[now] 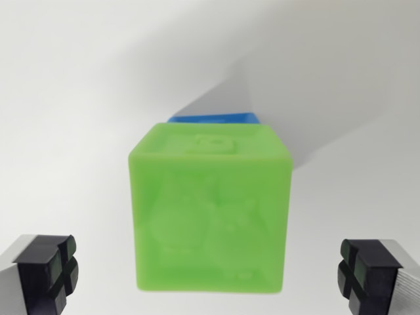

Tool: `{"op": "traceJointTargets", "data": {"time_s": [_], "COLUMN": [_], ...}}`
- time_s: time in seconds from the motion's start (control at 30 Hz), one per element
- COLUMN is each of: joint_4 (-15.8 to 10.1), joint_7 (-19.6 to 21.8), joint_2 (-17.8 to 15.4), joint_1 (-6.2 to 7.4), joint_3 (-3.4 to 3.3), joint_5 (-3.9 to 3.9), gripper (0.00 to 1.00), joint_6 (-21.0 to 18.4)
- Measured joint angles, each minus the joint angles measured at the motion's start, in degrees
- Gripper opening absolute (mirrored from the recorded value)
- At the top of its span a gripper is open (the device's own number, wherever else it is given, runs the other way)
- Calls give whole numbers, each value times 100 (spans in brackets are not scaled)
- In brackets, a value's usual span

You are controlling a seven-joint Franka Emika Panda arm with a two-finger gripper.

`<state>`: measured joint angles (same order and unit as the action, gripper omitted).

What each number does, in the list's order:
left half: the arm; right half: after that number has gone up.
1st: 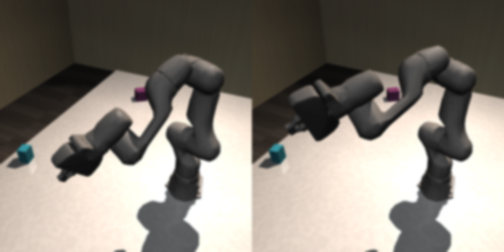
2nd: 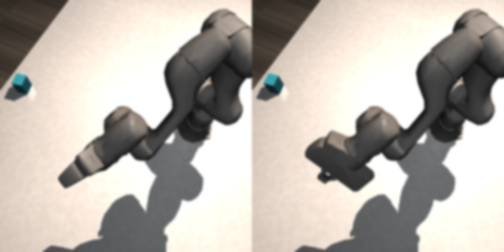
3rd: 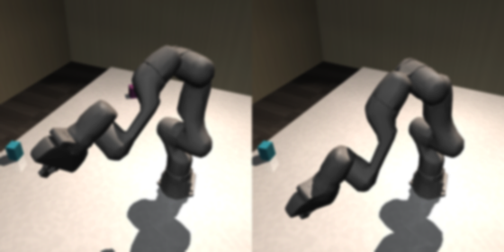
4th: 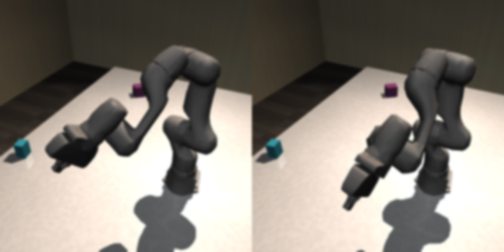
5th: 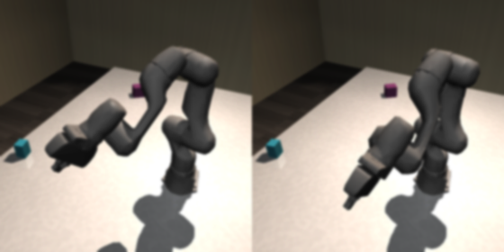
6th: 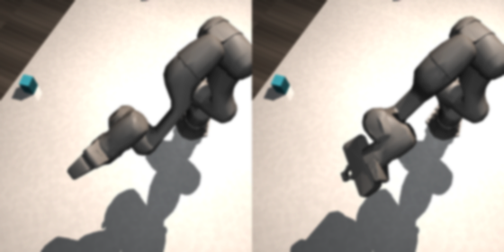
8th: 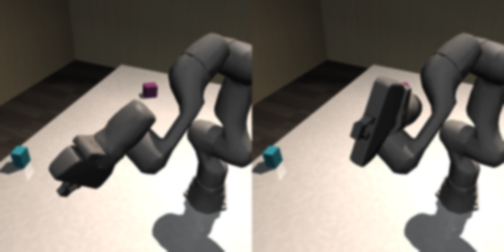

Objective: Stack cube

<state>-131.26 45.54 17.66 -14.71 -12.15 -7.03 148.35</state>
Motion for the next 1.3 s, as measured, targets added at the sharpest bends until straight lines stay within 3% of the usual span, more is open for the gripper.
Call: {"op": "traceJointTargets", "data": {"time_s": [0.23,0.63,0.9,1.3], "joint_4": [-5,75,209,490], "joint_7": [109,282,375,464], "joint_2": [-353,-934,-1280,-1702], "joint_1": [30,31,31,31], "joint_3": [-52,-78,-82,-82], "joint_5": [158,409,536,661], "gripper": [100,100,100,100], "joint_6": [-330,-963,-1430,-2118]}}
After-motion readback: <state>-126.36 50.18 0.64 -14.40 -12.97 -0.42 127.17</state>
